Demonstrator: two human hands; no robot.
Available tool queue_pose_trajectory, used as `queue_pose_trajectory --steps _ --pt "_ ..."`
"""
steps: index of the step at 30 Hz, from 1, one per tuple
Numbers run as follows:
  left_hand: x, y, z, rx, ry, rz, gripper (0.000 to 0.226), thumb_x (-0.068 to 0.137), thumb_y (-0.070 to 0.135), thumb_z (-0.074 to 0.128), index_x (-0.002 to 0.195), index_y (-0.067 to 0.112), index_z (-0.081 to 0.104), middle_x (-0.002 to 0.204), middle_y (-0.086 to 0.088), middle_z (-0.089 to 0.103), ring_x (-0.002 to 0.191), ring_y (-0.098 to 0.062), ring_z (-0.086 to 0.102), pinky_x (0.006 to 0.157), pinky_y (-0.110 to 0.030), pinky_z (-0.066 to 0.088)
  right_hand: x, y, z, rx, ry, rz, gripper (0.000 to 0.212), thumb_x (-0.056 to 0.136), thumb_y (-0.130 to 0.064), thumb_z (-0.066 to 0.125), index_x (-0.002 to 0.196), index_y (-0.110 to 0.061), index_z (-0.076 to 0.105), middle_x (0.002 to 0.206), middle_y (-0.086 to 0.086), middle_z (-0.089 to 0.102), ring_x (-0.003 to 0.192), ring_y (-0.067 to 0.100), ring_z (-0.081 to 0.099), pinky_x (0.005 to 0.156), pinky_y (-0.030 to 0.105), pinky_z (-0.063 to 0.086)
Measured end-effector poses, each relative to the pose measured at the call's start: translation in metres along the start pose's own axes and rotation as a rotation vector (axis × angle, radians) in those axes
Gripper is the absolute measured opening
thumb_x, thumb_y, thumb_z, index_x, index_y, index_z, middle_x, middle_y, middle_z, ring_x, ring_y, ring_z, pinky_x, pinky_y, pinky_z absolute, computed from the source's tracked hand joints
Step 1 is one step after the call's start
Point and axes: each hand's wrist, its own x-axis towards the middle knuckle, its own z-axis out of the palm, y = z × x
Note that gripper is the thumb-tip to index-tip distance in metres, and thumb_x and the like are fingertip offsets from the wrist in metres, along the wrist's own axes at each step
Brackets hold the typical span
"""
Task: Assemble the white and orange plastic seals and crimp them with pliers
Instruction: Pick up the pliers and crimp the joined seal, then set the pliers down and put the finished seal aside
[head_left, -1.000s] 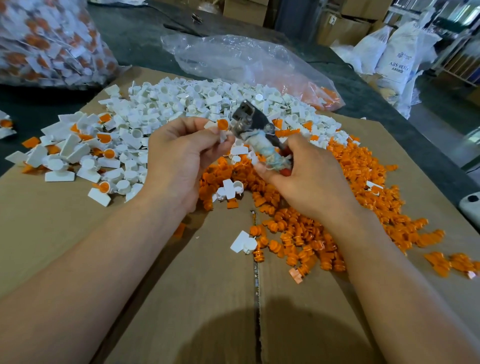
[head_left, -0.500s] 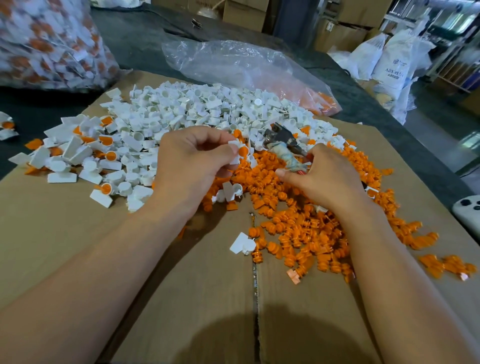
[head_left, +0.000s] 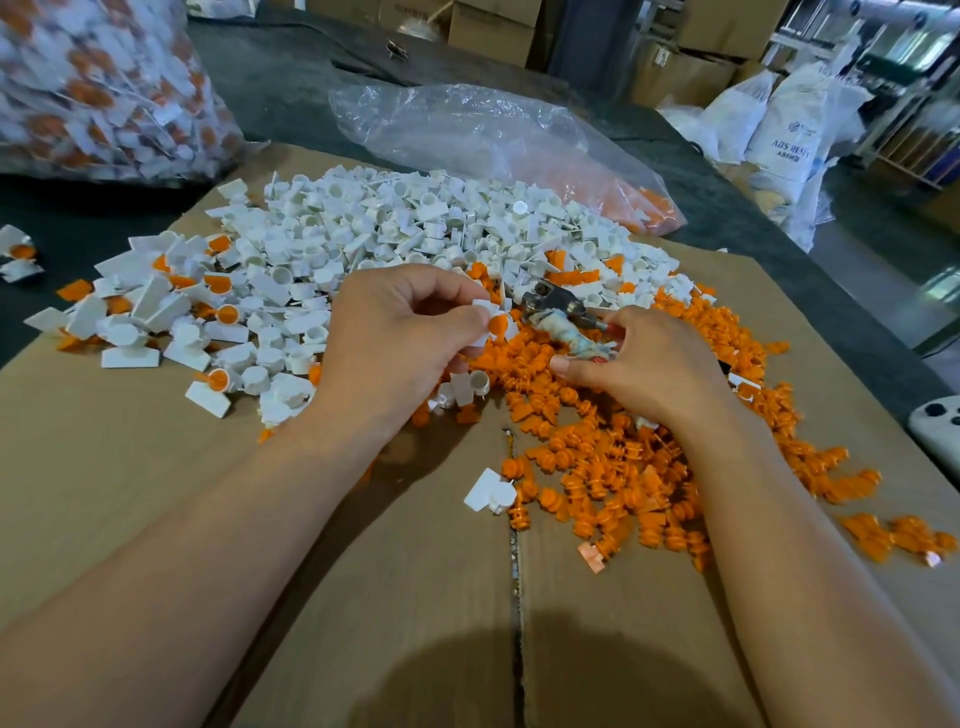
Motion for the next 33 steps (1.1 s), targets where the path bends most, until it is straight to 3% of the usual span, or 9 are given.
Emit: queue_pose_trajectory --steps 7,11,16,20,23,25,29,33 --pt "0.000 0.001 0.000 -0.006 0.007 -0.021 0.027 0.077 -0.001 0.067 0.064 0.023 0.068 0.052 0.002 0.064 0.051 -0.013 0.060 0.048 -0.019 0.051 0.002 0.002 0.002 0.063 -0.049 0.008 0.084 0.067 -0.070 0.058 0.130 -0.015 0.048 0.129 0.007 0.052 0.116 0.026 0.047 0.078 0.032 0.035" --pt "-0.001 0.002 -0.001 -0.010 -0.027 -0.022 0.026 0.078 -0.002 0.067 0.065 0.021 0.068 0.053 0.002 0.064 0.051 -0.011 0.060 0.048 -0.018 0.050 0.002 0.003 0.004 0.063 -0.065 0.004 0.086 0.068 -0.071 0.055 0.133 -0.015 0.044 0.135 0.008 0.046 0.124 0.027 0.040 0.094 0.037 0.036" --pt "-0.002 0.002 -0.001 -0.010 -0.052 -0.020 0.024 0.078 -0.003 0.067 0.067 0.017 0.068 0.052 0.000 0.064 0.049 -0.011 0.059 0.048 -0.017 0.050 0.003 0.002 0.004 0.057 -0.098 0.021 0.091 0.064 -0.074 0.054 0.134 -0.016 0.042 0.136 0.008 0.042 0.126 0.026 0.036 0.097 0.039 0.035" --pt "-0.002 0.003 0.000 -0.021 -0.061 -0.033 0.022 0.077 -0.004 0.067 0.066 0.015 0.068 0.052 -0.001 0.063 0.045 -0.010 0.058 0.046 -0.016 0.048 -0.005 -0.009 -0.008 0.223 0.063 -0.118 0.089 0.055 -0.074 0.052 0.126 -0.022 0.049 0.127 -0.002 0.045 0.120 0.014 0.037 0.093 0.027 0.031" --pt "-0.002 0.003 0.001 -0.020 -0.058 -0.047 0.023 0.076 -0.004 0.067 0.064 0.016 0.068 0.052 -0.002 0.064 0.043 -0.013 0.059 0.045 -0.019 0.050 -0.020 -0.027 -0.014 0.565 0.132 -0.404 0.065 0.057 -0.065 0.060 0.114 -0.034 0.055 0.106 -0.020 0.049 0.099 -0.007 0.045 0.086 0.008 0.033" --pt "-0.001 0.003 0.001 -0.021 -0.056 -0.058 0.023 0.075 -0.004 0.068 0.064 0.016 0.069 0.052 -0.003 0.064 0.044 -0.016 0.061 0.046 -0.022 0.053 -0.027 -0.036 -0.012 0.659 0.133 -0.509 0.053 0.062 -0.050 0.072 0.110 -0.031 0.058 0.101 -0.019 0.055 0.096 -0.006 0.051 0.086 0.011 0.040" --pt "-0.001 0.003 0.001 -0.033 -0.056 -0.071 0.019 0.077 -0.003 0.067 0.067 0.013 0.069 0.053 -0.005 0.065 0.044 -0.019 0.062 0.048 -0.024 0.055 -0.030 -0.043 -0.009 0.709 0.174 -0.518 0.039 0.070 -0.022 0.076 0.107 -0.015 0.066 0.095 -0.013 0.060 0.094 0.001 0.056 0.084 0.018 0.046" --pt "-0.002 0.004 0.004 -0.067 -0.056 -0.086 0.019 0.077 -0.005 0.068 0.068 0.012 0.068 0.053 -0.004 0.065 0.046 -0.018 0.062 0.044 -0.020 0.050 -0.030 -0.041 -0.009 0.728 0.211 -0.520 0.034 0.072 -0.012 0.075 0.103 -0.018 0.066 0.090 -0.017 0.059 0.088 -0.002 0.057 0.080 0.012 0.046"
